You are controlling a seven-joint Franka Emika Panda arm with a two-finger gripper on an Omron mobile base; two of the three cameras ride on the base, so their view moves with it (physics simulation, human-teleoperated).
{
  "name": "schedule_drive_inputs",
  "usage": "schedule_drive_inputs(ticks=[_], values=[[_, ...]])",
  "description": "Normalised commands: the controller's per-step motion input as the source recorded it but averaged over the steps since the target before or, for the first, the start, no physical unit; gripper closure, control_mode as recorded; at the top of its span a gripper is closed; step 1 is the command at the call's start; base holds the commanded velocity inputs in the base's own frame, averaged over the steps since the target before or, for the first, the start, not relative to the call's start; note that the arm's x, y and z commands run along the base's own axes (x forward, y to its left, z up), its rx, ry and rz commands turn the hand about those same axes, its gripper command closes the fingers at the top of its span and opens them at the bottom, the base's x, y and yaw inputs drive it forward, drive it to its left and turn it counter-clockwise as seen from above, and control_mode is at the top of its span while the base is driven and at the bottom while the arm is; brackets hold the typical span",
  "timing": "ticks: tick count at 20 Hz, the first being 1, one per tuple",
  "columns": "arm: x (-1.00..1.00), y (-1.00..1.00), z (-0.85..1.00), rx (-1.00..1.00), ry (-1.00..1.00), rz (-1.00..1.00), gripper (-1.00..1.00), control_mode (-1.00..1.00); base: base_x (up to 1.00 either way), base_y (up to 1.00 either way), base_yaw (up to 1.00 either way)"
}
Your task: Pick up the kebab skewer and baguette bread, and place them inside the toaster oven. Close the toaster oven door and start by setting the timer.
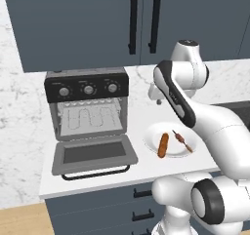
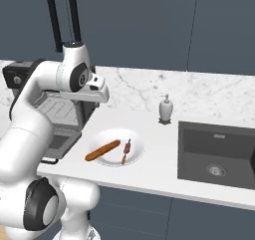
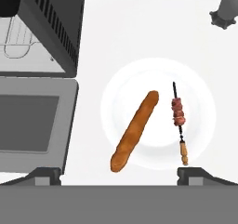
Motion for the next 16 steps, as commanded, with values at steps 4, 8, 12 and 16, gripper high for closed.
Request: schedule_drive_inputs(ticks=[4,8,12,16], values=[[0.00,0.00,0.00,0.00,0.00,0.00,-1.00,1.00,0.00,0.06,0.00],[0.00,0.00,0.00,0.00,0.00,0.00,-1.00,1.00,0.00,0.00,0.00],[0.00,0.00,0.00,0.00,0.00,0.00,-1.00,1.00,0.00,0.00,0.00],[0.00,0.00,0.00,0.00,0.00,0.00,-1.00,1.00,0.00,0.00,0.00]])
